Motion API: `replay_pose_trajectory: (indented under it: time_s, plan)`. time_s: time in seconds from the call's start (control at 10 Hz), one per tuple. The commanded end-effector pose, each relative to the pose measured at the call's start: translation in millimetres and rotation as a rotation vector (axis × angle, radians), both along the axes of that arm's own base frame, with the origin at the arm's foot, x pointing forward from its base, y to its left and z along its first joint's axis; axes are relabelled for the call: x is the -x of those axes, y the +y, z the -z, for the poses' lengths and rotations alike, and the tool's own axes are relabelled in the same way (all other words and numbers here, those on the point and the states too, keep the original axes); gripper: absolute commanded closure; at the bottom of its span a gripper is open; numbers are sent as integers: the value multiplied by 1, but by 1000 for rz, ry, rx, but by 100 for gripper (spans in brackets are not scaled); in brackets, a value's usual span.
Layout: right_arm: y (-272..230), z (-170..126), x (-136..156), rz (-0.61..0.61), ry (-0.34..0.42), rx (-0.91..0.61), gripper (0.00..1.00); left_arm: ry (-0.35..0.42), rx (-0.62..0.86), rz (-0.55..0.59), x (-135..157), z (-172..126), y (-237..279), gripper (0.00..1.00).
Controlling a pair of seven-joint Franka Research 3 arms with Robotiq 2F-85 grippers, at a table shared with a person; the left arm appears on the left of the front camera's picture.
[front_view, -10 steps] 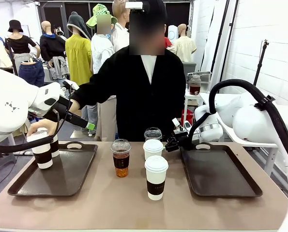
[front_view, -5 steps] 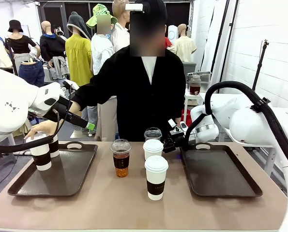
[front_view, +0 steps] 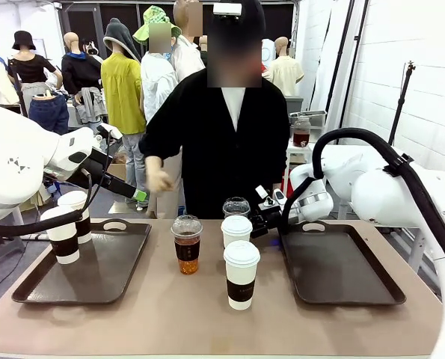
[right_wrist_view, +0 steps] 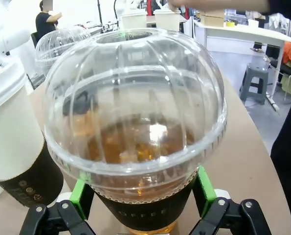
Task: Distribute the coffee onto the tray.
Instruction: Pick up one iced Americano and place it on the right Handle tray.
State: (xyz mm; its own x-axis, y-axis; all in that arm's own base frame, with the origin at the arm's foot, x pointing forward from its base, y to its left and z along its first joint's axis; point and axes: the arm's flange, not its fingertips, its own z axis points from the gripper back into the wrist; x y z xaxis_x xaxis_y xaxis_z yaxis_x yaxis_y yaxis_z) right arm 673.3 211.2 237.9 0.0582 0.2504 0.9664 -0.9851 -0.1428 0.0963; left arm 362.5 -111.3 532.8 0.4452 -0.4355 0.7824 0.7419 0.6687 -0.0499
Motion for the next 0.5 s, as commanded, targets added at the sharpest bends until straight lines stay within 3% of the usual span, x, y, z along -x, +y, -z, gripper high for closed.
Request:
replay_pose_trajectory:
  time_s: [0.0, 0.1, 0.4]
  plan:
    - [2, -3, -7, -15, 20, 12, 13, 6, 3, 2, 0, 1, 1, 0]
    - [0, -3, -6, 5, 13, -19, 33, 6, 3, 2, 0, 1, 1, 0]
    - [-3, -3, -7, 24, 31, -33, 33, 6, 3, 2, 0, 1, 1, 0]
